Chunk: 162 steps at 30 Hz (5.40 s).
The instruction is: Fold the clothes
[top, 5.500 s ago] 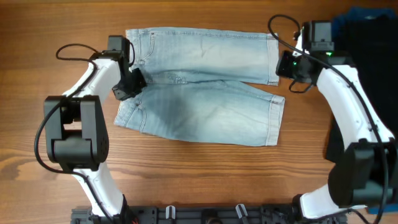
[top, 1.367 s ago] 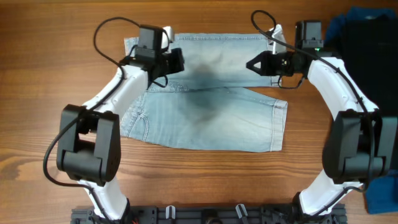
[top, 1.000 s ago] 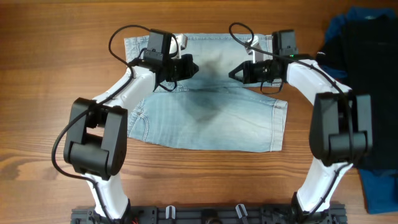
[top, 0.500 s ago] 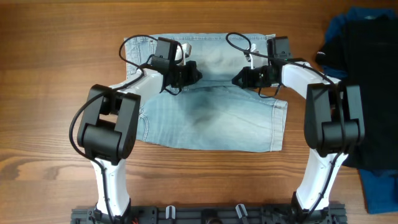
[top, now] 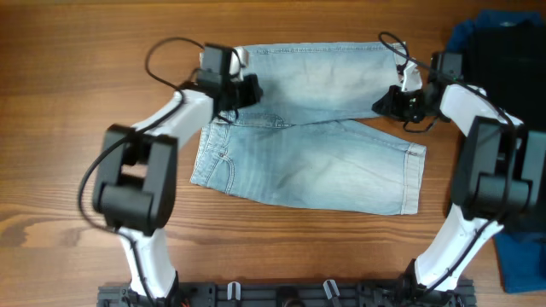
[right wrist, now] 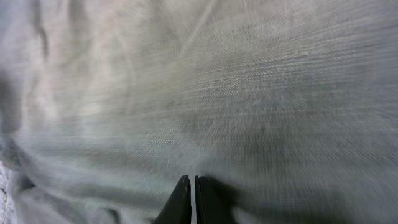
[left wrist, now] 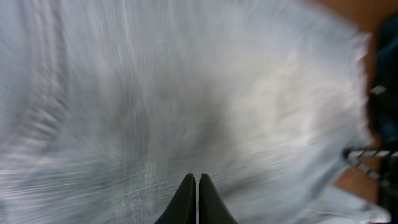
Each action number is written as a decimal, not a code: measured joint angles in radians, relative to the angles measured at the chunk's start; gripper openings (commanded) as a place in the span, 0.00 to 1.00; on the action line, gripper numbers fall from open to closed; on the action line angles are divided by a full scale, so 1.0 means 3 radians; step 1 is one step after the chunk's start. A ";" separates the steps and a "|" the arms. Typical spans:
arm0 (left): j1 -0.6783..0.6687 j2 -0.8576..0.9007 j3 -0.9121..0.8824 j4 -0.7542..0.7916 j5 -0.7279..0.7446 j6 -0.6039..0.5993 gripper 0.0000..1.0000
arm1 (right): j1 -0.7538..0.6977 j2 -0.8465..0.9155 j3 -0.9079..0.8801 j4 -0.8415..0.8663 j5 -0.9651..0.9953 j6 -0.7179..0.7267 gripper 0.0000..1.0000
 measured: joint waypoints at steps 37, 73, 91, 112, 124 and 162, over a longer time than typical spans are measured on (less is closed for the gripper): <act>0.0704 0.0308 0.0036 0.0369 -0.0676 0.0205 0.06 | 0.0198 0.0019 0.0144 -0.0425 0.0736 0.0378 0.24; 0.0562 0.0033 0.0332 -0.1808 -0.0698 0.0552 0.37 | 0.0242 -0.0458 0.1039 -0.1189 0.1933 0.0289 1.00; 0.0389 0.0013 0.0134 -0.1422 -0.0988 0.0586 0.04 | 0.0242 -0.0458 0.1039 -0.1132 0.1933 0.0290 0.99; 0.0884 -0.0104 0.0150 -0.1634 -0.1475 -0.0181 0.41 | 0.0242 -0.0456 0.1039 -0.1132 0.1934 0.0289 0.99; 0.0913 -0.0964 0.0223 -0.2087 -0.1027 -0.0111 0.23 | 0.0242 -0.0458 0.1040 -0.1130 0.1797 0.0355 0.35; 0.0961 -0.0963 0.0223 -0.2134 -0.1066 -0.0113 1.00 | 0.0284 -0.0456 -0.0234 -0.0612 0.0135 0.0351 0.04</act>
